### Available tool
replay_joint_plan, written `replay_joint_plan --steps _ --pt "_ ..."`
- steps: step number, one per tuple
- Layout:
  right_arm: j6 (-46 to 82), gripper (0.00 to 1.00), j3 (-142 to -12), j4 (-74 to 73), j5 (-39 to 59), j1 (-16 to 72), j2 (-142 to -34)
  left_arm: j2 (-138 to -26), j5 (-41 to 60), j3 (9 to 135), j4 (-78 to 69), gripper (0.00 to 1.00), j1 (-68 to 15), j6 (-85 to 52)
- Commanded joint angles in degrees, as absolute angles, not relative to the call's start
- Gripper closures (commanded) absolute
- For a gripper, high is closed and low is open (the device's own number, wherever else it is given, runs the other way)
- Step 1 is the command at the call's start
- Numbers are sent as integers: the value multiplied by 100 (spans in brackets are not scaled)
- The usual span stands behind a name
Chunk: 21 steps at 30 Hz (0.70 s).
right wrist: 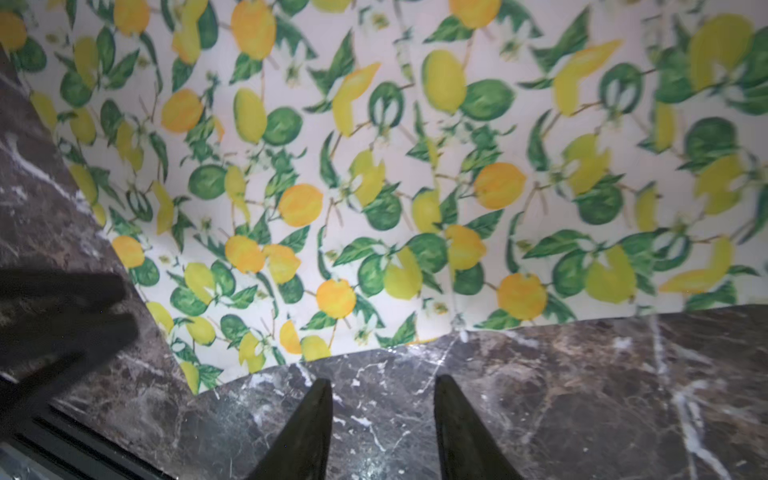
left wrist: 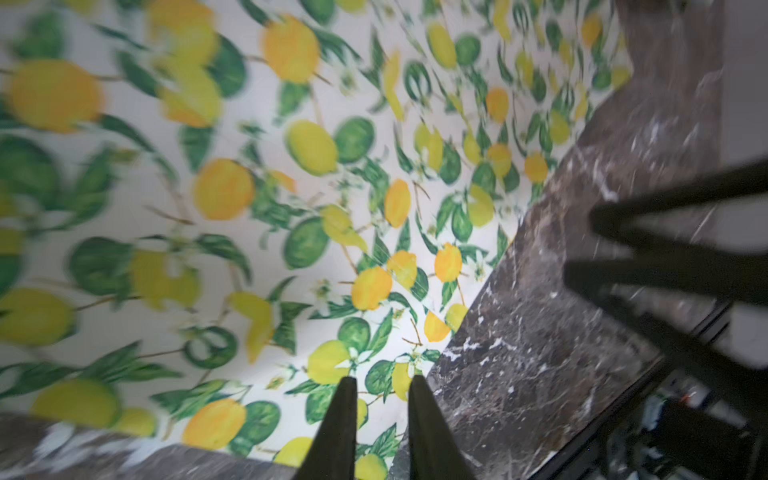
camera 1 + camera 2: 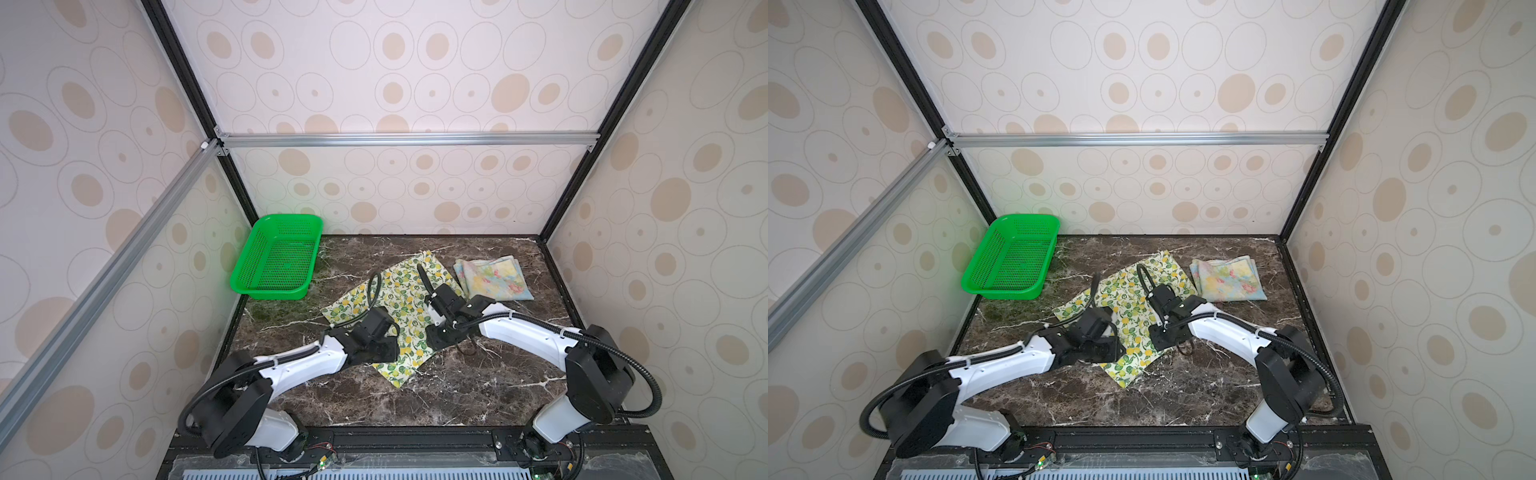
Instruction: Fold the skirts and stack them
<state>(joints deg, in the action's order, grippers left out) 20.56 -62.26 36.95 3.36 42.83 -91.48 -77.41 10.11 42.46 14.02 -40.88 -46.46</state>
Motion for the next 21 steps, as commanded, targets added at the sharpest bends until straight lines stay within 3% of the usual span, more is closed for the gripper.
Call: replay_joint_plan --steps 1,3,6,9,12,21 --pt "2145 56 -6157 3629 154 4660 -9284 -7183 627 4004 2002 51 -3076 -4285" --pt "2197 56 -6226 3606 185 4899 -9389 -6931 694 3835 1836 39 -2377 -4182" --pt "2426 56 -6266 3383 619 5005 -9580 -6948 957 3736 1421 32 -1533 -4010" --pt "2594 56 -6334 3138 1034 5050 -9735 -7441 1522 3813 1101 34 -767 -3753" --pt "2654 56 -6458 3055 1202 5053 -9851 -7920 1438 4012 1080 39 -434 -3508" --pt "2558 56 -6765 3121 1323 5049 -10127 -8602 1396 4313 134 43 -127 -3476"
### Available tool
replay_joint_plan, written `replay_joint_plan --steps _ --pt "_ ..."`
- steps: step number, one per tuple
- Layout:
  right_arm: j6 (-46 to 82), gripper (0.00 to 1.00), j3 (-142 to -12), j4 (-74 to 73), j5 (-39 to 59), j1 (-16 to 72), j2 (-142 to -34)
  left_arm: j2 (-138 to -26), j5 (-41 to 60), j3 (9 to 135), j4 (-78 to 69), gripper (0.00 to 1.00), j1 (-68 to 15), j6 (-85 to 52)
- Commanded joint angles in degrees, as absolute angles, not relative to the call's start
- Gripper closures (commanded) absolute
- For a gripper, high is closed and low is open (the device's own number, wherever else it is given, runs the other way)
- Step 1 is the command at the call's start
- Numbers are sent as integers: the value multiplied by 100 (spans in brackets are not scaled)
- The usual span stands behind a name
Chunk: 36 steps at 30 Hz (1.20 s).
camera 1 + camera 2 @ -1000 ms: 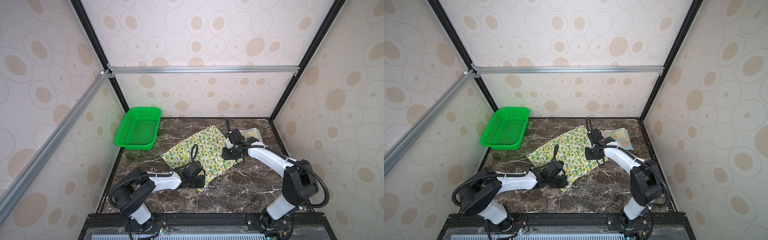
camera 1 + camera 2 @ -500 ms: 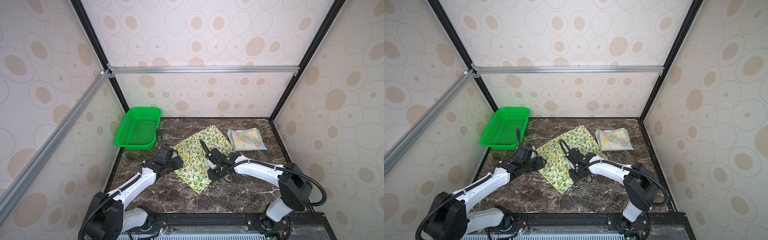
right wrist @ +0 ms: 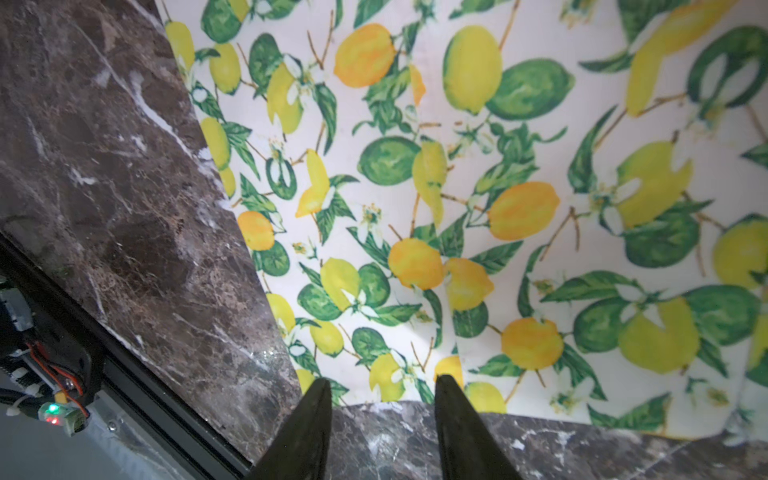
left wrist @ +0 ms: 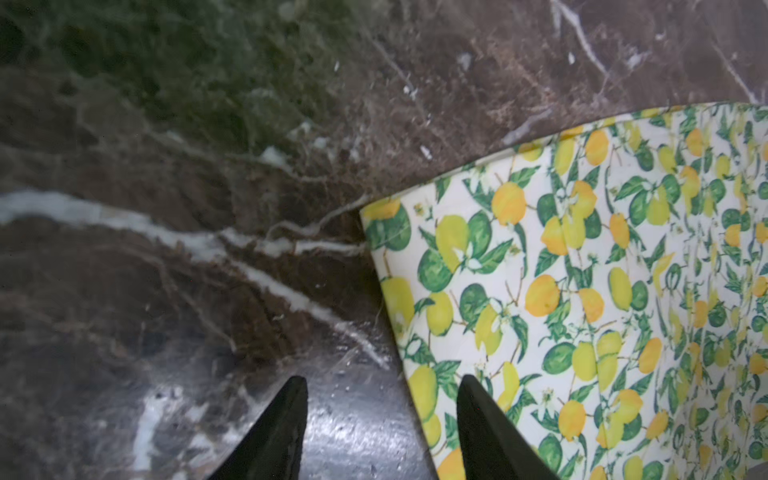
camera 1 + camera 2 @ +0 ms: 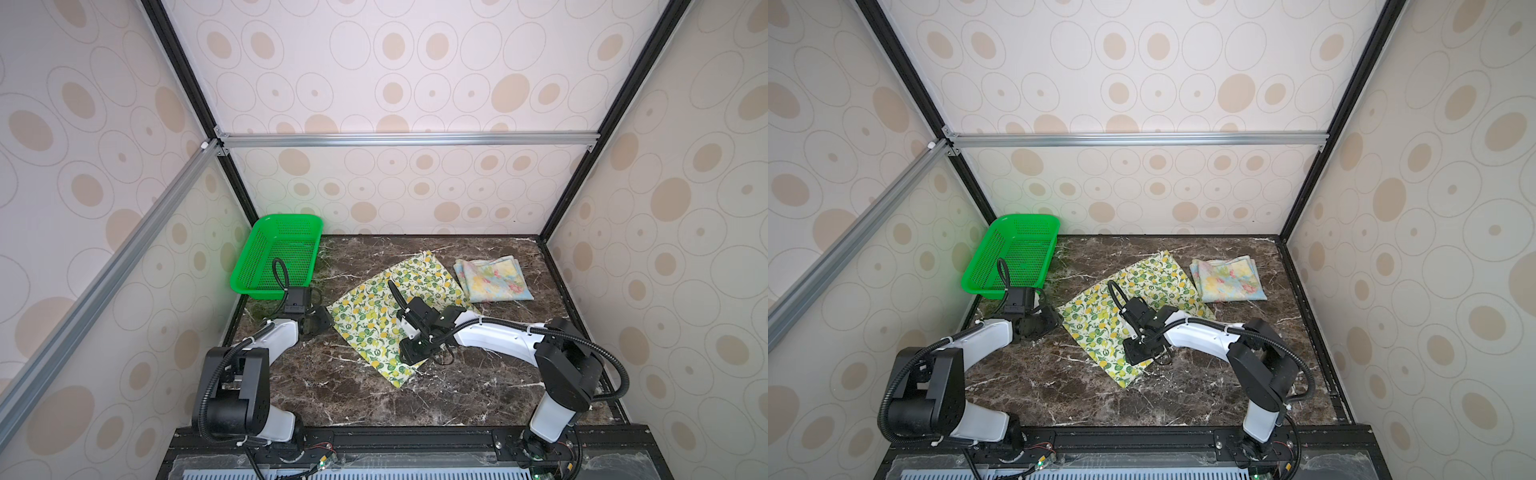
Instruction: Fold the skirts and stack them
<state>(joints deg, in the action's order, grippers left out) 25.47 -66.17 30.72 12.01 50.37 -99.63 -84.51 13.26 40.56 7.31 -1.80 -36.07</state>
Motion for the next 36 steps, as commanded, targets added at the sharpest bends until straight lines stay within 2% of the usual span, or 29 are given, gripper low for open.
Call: replay_joint_plan --steps 1,6,11,20,24,32,36 --pt "2557 56 -6789 3128 1339 5048 -10170 -8694 1357 4353 68 44 -120 -3512" --pt "2531 57 -6925 3191 1385 5051 -10292 -9235 1251 4659 2 50 -75 -3420" --pt "2536 57 -7069 3260 1393 5053 -10400 -9423 1146 4714 -105 58 -27 -3411" --pt "2513 57 -7211 3375 1424 5051 -10543 -9649 1136 4770 -92 66 -9 -3272" --pt "2540 57 -7216 3371 1435 5054 -10538 -9720 1151 4781 -57 64 0 -3226" --pt "2549 58 -7251 3385 1428 5052 -10571 -9646 1041 4705 68 46 0 -3205" --pt "2548 57 -7277 3401 1450 5050 -10591 -9606 1070 4600 39 47 0 -3207"
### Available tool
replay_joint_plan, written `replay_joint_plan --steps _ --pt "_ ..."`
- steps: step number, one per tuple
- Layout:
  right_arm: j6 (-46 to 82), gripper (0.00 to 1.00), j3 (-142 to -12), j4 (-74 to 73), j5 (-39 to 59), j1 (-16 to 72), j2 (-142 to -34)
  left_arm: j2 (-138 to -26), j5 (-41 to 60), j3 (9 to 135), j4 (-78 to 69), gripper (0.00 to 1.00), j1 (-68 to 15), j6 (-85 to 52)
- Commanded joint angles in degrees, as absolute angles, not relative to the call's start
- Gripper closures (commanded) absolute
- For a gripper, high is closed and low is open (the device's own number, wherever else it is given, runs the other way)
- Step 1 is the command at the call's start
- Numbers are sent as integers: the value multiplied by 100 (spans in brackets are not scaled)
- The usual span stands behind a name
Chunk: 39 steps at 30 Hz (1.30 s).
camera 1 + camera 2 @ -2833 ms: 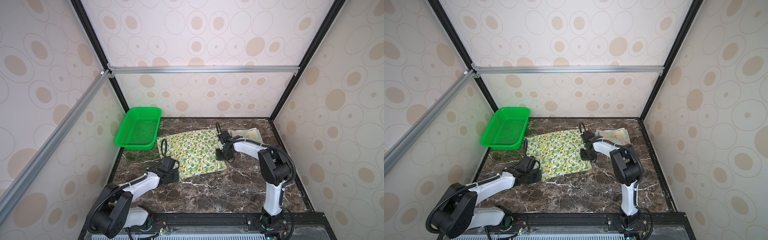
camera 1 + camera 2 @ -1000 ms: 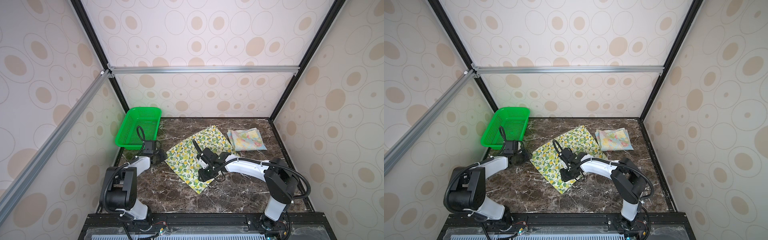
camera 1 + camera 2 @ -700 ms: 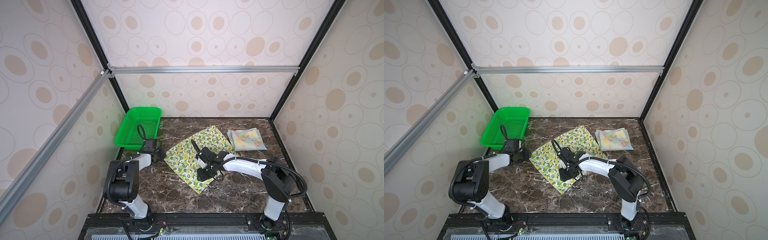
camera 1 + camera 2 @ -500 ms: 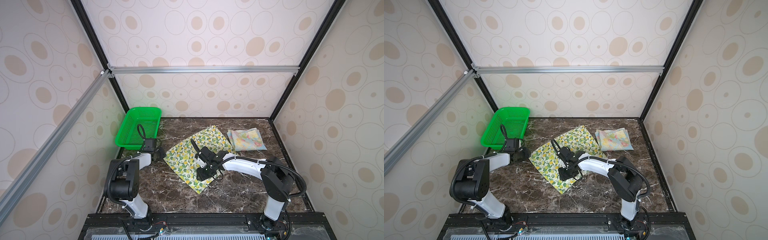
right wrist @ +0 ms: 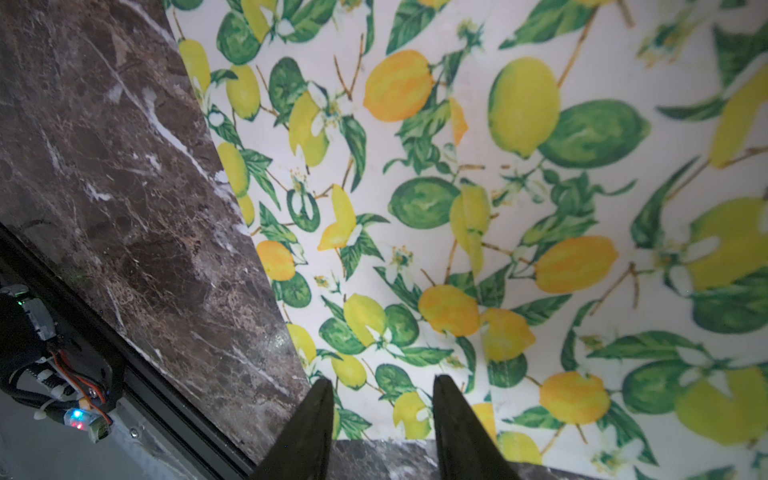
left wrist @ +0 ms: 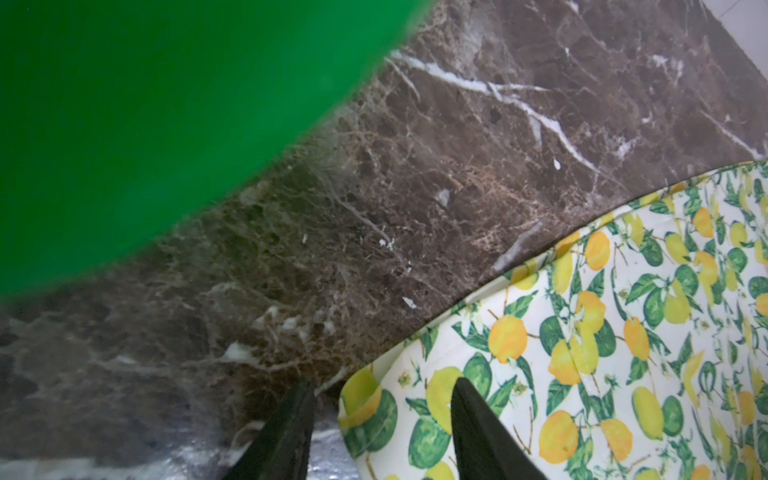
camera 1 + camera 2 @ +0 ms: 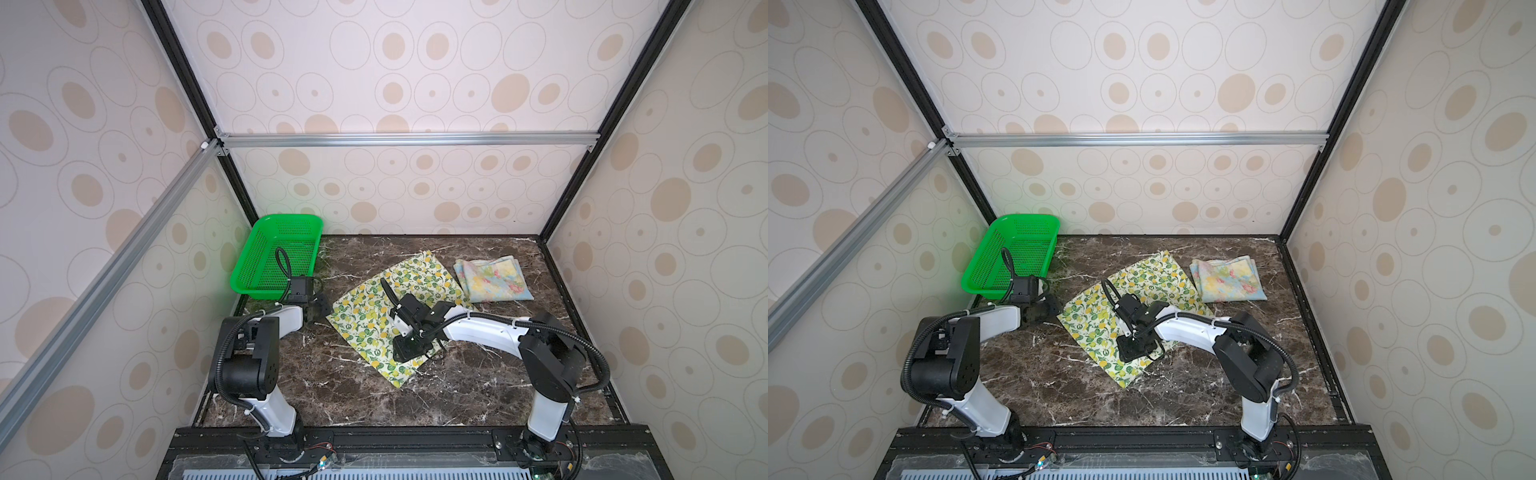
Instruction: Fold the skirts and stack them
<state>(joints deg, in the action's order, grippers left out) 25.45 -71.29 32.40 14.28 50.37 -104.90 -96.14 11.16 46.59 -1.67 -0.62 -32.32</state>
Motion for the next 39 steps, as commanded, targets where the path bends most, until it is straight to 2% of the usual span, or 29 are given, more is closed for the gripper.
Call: replay_joint_plan --steps 1,8,11,15,19,30,39 --pt "2544 58 -7290 3406 1450 5053 -10598 -9622 1079 4589 19 49 0 -3232" --pt "2557 58 -7294 3439 1433 5053 -10577 -9881 1320 4645 -259 66 0 -3369" --pt "2542 58 -7295 3475 1409 5047 -10569 -9932 1418 4593 -331 66 0 -3421" --pt "2525 58 -7288 3489 1405 5053 -10565 -9838 1379 4504 -281 60 0 -3415" --pt "2540 58 -7309 3460 1419 5053 -10574 -9783 1338 4464 -181 66 0 -3368" --pt "2531 58 -7330 3463 1431 5052 -10566 -9738 1240 4430 -1 100 -4 -3261" --pt "2389 58 -7189 3793 1178 5105 -10246 -9305 1212 4546 267 100 0 -3212"
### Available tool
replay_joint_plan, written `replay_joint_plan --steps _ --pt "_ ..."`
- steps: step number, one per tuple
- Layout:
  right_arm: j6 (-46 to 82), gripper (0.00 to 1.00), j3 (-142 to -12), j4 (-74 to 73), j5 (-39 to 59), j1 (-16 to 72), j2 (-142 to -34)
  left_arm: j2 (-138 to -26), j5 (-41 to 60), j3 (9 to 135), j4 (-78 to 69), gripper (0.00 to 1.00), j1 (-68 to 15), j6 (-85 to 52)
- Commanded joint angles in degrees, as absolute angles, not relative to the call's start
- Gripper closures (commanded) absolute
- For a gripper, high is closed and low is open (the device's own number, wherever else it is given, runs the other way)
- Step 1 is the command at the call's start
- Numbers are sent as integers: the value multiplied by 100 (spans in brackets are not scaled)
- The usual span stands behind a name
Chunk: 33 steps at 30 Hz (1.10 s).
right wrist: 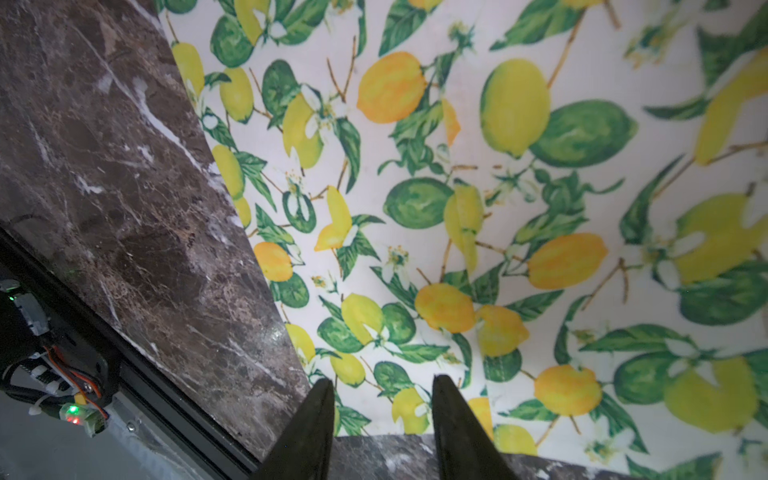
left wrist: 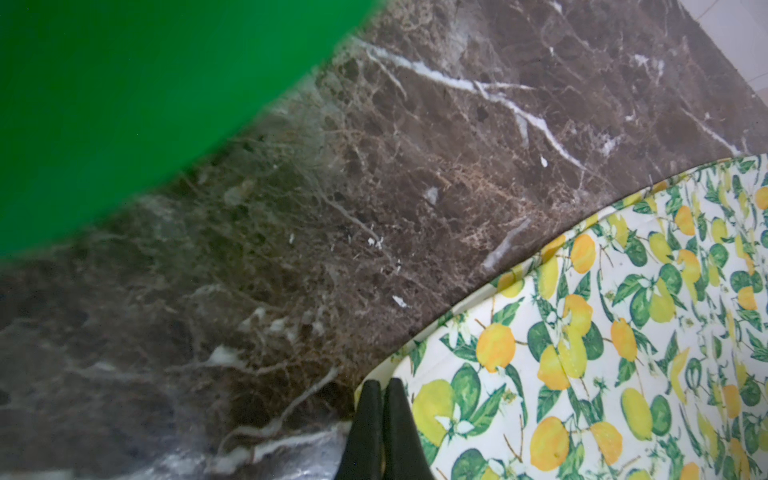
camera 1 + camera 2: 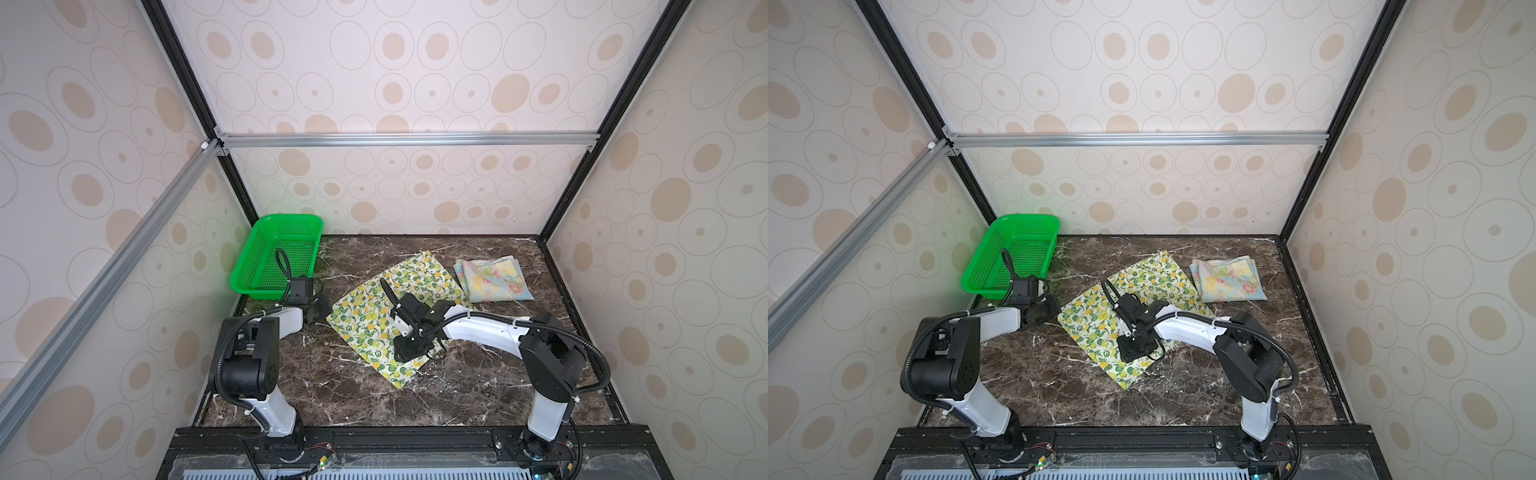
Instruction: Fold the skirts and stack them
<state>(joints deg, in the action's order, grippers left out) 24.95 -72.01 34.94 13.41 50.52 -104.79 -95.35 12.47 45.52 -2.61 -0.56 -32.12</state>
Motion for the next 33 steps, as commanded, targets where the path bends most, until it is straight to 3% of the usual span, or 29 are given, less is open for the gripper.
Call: replay_joint_plan --steps 1,6,13,33 --pt "2315 58 -7121 3827 1161 5182 -10152 -9219 1198 4584 318 100 0 -3210" --pt "1744 54 -7056 4384 338 5849 -9927 -8824 1119 4730 566 100 0 -3170" --pt "1437 50 -6566 4215 123 6491 -9833 -8576 1066 4746 672 100 0 -3163" --pt "896 56 -6734 3666 -279 6722 -10372 -8591 1135 4685 544 100 0 -3190"
